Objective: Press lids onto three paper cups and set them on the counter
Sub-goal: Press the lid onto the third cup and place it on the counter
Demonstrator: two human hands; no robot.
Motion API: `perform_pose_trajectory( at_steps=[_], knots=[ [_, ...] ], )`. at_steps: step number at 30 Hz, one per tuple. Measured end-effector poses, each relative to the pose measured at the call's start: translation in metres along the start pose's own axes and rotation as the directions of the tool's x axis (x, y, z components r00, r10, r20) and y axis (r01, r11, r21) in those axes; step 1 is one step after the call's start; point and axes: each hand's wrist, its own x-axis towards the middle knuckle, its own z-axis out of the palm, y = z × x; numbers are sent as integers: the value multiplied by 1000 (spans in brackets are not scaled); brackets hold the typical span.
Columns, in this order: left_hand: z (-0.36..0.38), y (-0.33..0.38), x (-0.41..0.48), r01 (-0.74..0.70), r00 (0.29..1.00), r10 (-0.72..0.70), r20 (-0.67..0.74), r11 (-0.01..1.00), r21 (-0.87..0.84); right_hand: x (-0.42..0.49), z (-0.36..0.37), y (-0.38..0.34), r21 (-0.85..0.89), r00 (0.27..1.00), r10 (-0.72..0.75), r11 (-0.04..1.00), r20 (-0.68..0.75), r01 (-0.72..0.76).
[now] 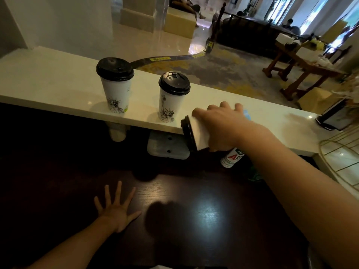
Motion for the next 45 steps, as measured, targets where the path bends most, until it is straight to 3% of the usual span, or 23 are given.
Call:
perform_pose_trajectory(
  at_steps=[2, 5, 7, 11, 13, 21, 24, 26, 28, 31, 34, 36, 39, 45],
  knots=[
    [1, 1, 1, 3, 1000, -3, -5, 1000, 3, -4, -5, 18, 365, 1000, 5, 931, 17, -11],
    [0, 0, 0, 10, 1000, -10, 1, 1000, 8, -9, 8, 32, 731, 996, -7, 678, -92, 73],
    [0, 1, 2, 18, 1000, -18, 7, 1000, 17, -7, 27, 32, 860, 989, 7, 495, -145, 123],
    [0, 3, 3, 29, 1000, -29, 3, 999, 23, 6, 70, 19, 989, 988, 45, 8, -147, 147],
    [-1, 2, 5, 25, 1000, -25, 7, 999, 28, 15, 91, 8, 982, 987, 79, -118, -141, 150],
    [-13, 9, 0, 27, 999, -28, 39, 999, 31, 25, 138, -18, 955, 990, 100, -271, -96, 120],
    [-34, 15, -3, 21, 998, -17, 52, 997, -75, 26, 142, -23, 957, 993, 78, -270, -91, 109],
    [-57, 21, -6, -63, 997, 72, 30, 971, -232, 26, 142, -24, 956, 993, 77, -271, -94, 111],
    [-84, 31, -14, -144, 988, 150, -28, 859, -492, 28, 141, -23, 956, 991, 89, -270, -97, 117],
    [-126, 54, -41, -269, 955, 263, -140, 560, -783, 30, 140, -23, 964, 989, 101, -233, -110, 131],
    [-164, 75, -68, -515, 841, 418, -345, 419, -748, 30, 139, -21, 962, 983, 128, -225, -130, 157],
    [-177, 85, -79, -585, 801, 449, -396, 452, -673, 29, 136, -17, 954, 977, 160, -245, -138, 174],
    [-181, 99, -83, -664, 747, 423, -514, 527, -531, 28, 128, -12, 950, 964, 202, -224, -173, 217],
    [-189, 118, -85, -720, 685, 312, -659, 428, -546, 22, 119, -9, 937, 957, 209, -242, -203, 252]
  ],
)
